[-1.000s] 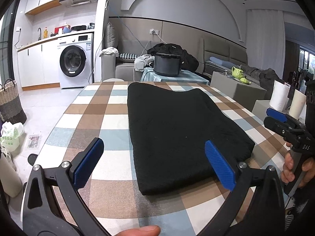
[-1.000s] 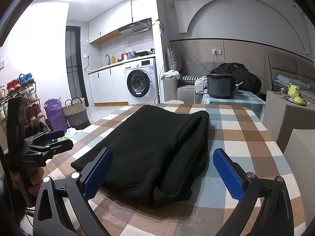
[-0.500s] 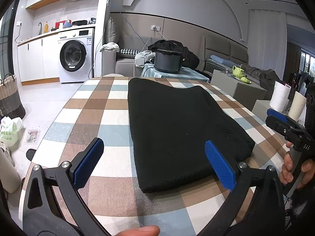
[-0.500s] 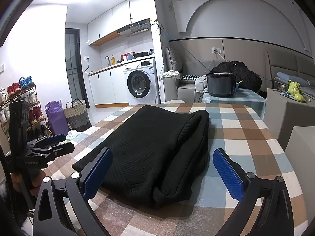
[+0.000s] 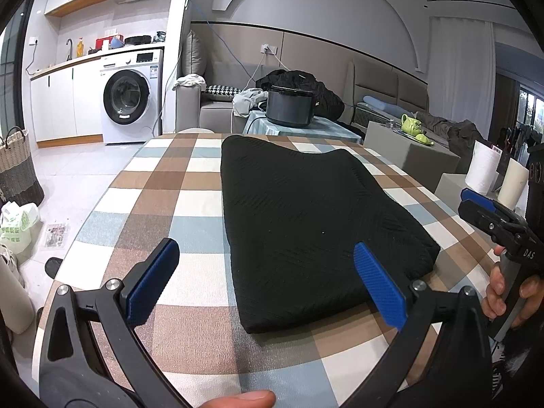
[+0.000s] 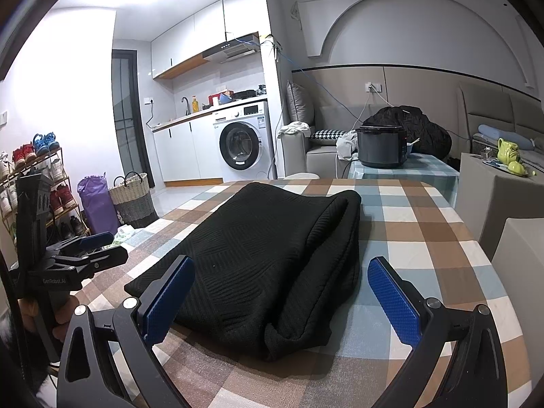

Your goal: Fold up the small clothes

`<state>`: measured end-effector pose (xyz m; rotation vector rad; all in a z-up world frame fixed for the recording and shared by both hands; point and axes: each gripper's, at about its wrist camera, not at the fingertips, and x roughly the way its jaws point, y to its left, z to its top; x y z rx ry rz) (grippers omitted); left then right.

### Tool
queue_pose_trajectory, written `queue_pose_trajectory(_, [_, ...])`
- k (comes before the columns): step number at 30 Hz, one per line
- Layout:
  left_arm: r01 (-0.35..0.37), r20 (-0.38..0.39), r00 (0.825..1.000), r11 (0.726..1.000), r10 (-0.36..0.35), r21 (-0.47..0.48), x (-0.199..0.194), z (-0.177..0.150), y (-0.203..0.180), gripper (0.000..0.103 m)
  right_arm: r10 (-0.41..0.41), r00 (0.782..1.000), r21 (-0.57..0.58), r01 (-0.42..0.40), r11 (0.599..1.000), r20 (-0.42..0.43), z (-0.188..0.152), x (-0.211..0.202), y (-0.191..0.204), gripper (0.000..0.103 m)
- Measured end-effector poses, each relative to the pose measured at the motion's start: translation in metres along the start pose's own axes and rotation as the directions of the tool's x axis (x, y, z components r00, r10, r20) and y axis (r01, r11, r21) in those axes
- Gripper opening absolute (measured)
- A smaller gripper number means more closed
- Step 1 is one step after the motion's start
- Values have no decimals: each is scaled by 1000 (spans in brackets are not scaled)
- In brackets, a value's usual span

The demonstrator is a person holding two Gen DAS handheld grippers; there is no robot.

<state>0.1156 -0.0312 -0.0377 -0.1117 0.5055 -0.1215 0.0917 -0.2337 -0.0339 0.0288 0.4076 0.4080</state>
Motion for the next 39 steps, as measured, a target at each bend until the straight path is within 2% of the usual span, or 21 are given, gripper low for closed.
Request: queue_pose_trajectory(39, [5, 2, 1000, 1000, -5, 4, -1, 1, 1, 102, 1, 1000, 1, -1, 1000, -1, 0, 1, 0, 103])
